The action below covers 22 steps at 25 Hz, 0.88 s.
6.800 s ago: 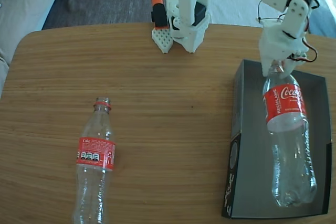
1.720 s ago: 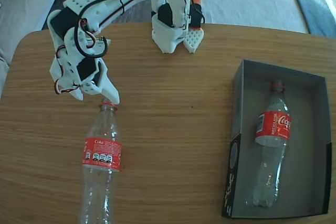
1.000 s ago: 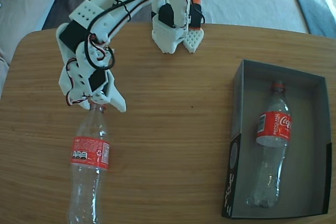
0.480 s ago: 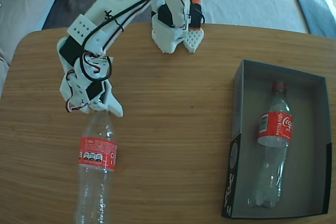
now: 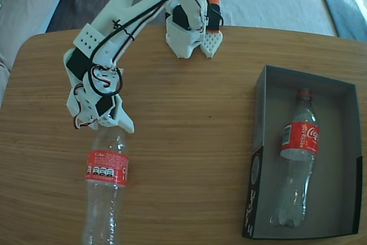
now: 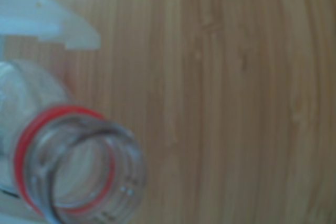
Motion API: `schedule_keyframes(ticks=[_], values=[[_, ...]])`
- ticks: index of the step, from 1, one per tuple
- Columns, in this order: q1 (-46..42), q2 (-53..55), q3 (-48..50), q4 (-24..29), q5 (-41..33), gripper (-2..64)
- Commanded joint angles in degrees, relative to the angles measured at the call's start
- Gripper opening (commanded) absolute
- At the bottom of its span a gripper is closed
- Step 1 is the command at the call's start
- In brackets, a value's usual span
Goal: Grasp the bottles and put them in the box.
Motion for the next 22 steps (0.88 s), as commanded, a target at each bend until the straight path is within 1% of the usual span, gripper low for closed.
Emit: schedule_keyframes(ticks=[1, 6, 7, 8, 11, 12, 18, 21, 22], values=[[0.0, 1.0, -2.9, -0.4, -0.5, 38.8], [0.5, 1.0, -2.7, -0.4, -0.5, 38.5], [0.5, 1.1, -2.5, -0.4, -0.5, 37.1], [0.5, 1.2, -2.2, -0.4, -0.5, 34.0], [0.5, 1.3, -1.9, 0.0, -0.5, 21.4], [0.6, 1.5, -1.9, 0.0, -0.5, 18.2], [0.9, 1.5, -1.9, 0.3, 0.0, 8.2], [1.2, 1.5, -1.9, 0.4, 0.0, 5.8], [1.2, 1.5, -1.9, 0.4, 0.0, 3.9]])
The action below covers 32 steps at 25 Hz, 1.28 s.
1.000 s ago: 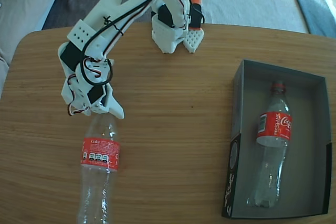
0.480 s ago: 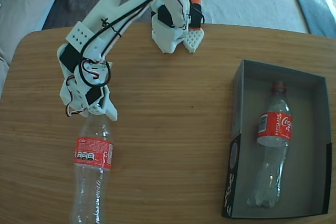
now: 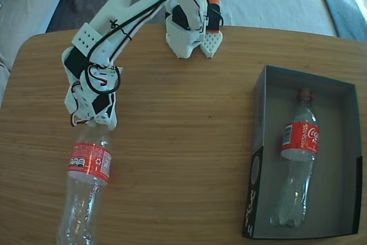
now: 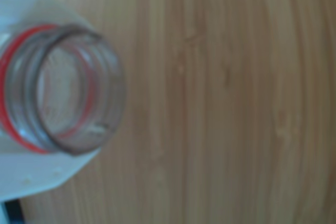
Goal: Grasp the bottles and put them in the box.
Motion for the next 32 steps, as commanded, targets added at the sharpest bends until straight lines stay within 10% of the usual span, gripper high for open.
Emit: schedule_keyframes(ticks=[1, 12, 32], values=[[-0.2, 1.7, -1.9, 0.4, -0.1, 1.1], [-4.4, 9.1, -4.2, 7.2, 10.7, 0.1], [-45.1, 39.6, -3.3, 26.6, 61.8, 0.0]])
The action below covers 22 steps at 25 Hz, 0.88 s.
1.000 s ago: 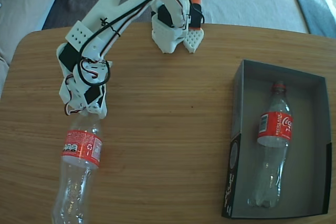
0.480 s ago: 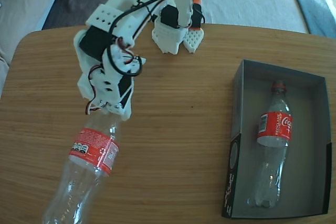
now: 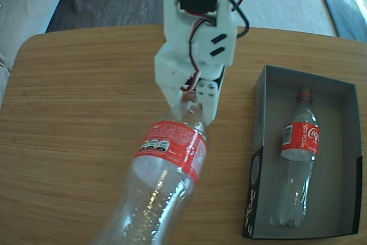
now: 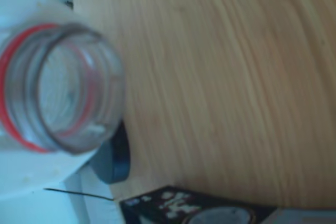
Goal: Grasp the bottles and put them in the box.
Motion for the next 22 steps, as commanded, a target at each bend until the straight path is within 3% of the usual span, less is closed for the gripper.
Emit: schedule_keyframes(ticks=[1, 7, 10, 15, 22], values=[[-6.6, 4.3, -3.1, 1.7, 9.1, 0.0], [-26.1, 5.3, -5.4, 8.1, 26.1, 0.0], [-35.0, 4.7, -8.0, 8.3, 32.2, 0.0], [-45.5, -0.3, -12.0, 8.9, 36.8, -0.2], [-52.7, -10.3, -19.1, 8.8, 42.2, -0.3]])
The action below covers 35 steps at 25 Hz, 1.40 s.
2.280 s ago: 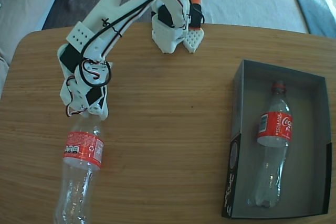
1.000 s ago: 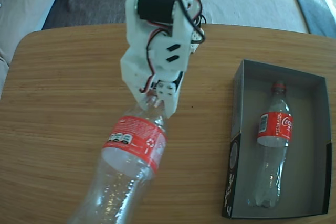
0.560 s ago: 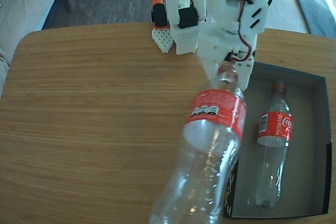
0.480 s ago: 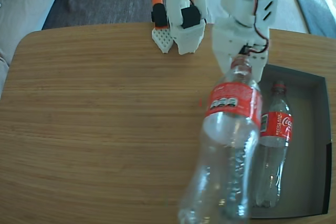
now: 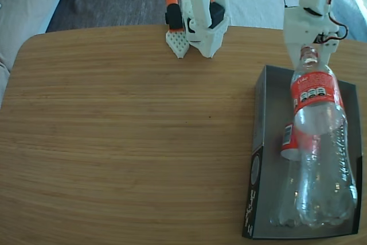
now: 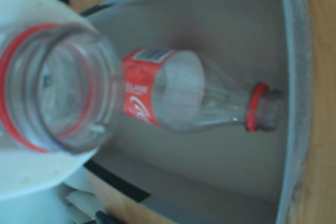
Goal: Grasp the bottles and put them in the box.
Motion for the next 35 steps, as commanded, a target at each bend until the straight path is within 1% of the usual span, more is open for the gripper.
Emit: schedule_keyframes(ticks=[1, 7, 12, 18, 22, 27, 32, 35], values=[[-1.4, -2.7, -5.9, 0.0, 1.8, -0.3], [-4.1, -12.4, -14.5, -0.4, 5.8, -0.3], [-4.2, -21.0, -22.4, -0.6, 5.7, -0.3], [-6.9, -29.2, -29.4, -0.7, 5.7, -0.3], [-7.6, -31.9, -31.7, -0.7, 5.7, -0.3], [-9.7, -33.5, -32.0, -0.7, 6.6, -0.3], [-11.6, -34.3, -32.0, -0.9, 15.3, -0.3], [-12.7, -34.4, -32.0, -2.5, 16.8, -0.3]])
